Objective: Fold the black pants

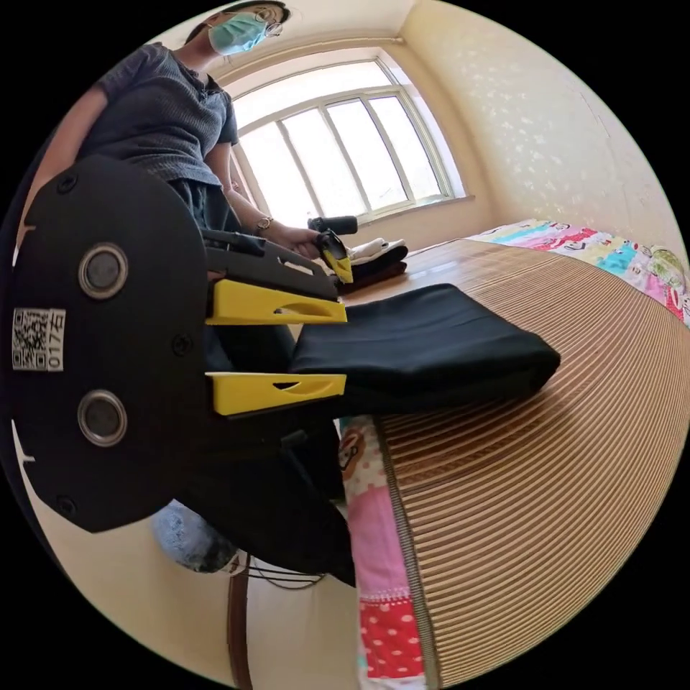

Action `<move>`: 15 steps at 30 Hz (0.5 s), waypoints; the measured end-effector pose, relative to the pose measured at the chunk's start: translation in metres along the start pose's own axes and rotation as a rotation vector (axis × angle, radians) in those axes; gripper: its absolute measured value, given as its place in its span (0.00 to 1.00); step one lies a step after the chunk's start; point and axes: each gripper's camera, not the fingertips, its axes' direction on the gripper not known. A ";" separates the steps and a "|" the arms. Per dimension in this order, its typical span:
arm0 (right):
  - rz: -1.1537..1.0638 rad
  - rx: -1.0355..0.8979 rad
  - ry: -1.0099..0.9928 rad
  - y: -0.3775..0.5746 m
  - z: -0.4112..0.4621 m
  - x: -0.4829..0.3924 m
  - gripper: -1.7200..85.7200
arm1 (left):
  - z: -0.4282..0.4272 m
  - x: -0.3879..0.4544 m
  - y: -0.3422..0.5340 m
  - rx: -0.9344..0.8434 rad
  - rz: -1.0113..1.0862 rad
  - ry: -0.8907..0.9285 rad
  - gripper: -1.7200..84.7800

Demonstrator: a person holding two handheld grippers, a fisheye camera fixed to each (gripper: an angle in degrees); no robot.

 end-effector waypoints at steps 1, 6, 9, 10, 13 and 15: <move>-0.013 0.012 0.001 -0.016 -0.001 0.003 0.14 | -0.002 0.000 -0.007 0.009 0.006 -0.005 0.12; -0.008 -0.065 0.031 -0.074 0.021 0.030 0.20 | 0.021 -0.022 -0.071 -0.046 -0.058 -0.062 0.23; -0.026 -0.137 0.036 -0.090 0.043 0.045 0.22 | 0.036 -0.028 -0.085 -0.066 -0.075 -0.081 0.23; -0.026 -0.146 0.046 -0.092 0.051 0.049 0.21 | 0.039 -0.028 -0.086 -0.075 -0.075 -0.092 0.23; -0.012 -0.114 0.067 -0.089 0.058 0.060 0.18 | 0.059 -0.028 -0.085 -0.123 -0.089 -0.083 0.21; 0.035 -0.085 0.039 -0.086 0.057 0.070 0.17 | 0.071 -0.029 -0.082 -0.169 -0.115 -0.046 0.18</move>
